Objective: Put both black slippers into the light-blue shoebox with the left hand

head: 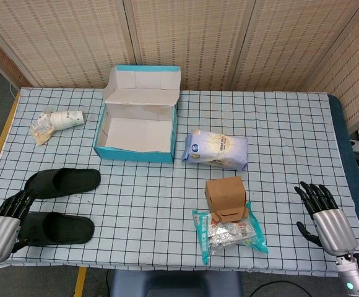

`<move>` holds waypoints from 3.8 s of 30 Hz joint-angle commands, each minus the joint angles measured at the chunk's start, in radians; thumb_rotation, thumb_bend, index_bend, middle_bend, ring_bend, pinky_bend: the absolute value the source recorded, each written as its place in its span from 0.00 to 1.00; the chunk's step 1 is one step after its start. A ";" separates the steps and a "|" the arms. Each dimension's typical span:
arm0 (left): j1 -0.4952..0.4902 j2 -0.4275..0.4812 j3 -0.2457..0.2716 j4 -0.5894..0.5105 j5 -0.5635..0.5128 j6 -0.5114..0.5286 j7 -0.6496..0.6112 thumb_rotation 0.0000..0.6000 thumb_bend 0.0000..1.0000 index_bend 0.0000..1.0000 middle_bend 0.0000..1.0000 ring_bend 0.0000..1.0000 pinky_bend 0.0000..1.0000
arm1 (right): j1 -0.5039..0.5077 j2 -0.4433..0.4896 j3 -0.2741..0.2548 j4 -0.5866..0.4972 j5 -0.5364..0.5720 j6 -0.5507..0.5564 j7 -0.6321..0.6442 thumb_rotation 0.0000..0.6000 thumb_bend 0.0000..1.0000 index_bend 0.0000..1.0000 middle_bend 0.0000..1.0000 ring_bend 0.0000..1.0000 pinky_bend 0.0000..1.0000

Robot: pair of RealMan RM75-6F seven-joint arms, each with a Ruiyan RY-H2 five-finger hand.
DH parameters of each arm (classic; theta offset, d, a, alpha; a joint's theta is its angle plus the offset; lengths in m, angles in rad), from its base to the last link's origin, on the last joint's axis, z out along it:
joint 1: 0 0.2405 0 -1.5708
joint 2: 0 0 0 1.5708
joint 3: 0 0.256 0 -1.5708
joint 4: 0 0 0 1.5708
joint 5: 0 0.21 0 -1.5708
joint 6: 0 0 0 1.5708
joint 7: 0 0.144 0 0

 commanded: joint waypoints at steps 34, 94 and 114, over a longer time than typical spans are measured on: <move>-0.097 -0.023 0.103 -0.020 0.011 -0.293 0.043 1.00 0.32 0.00 0.00 0.00 0.05 | -0.015 0.101 -0.076 -0.021 -0.139 0.053 0.193 1.00 0.25 0.00 0.00 0.00 0.00; -0.127 0.005 0.050 -0.081 -0.131 -0.273 0.250 1.00 0.56 0.29 0.34 0.27 0.37 | -0.004 0.112 -0.093 -0.045 -0.143 0.007 0.170 1.00 0.25 0.00 0.00 0.00 0.00; -0.479 0.083 -0.268 -0.361 -0.358 -0.492 0.295 1.00 0.56 0.29 0.34 0.27 0.37 | 0.002 0.100 -0.086 -0.053 -0.112 -0.028 0.125 1.00 0.25 0.00 0.00 0.00 0.00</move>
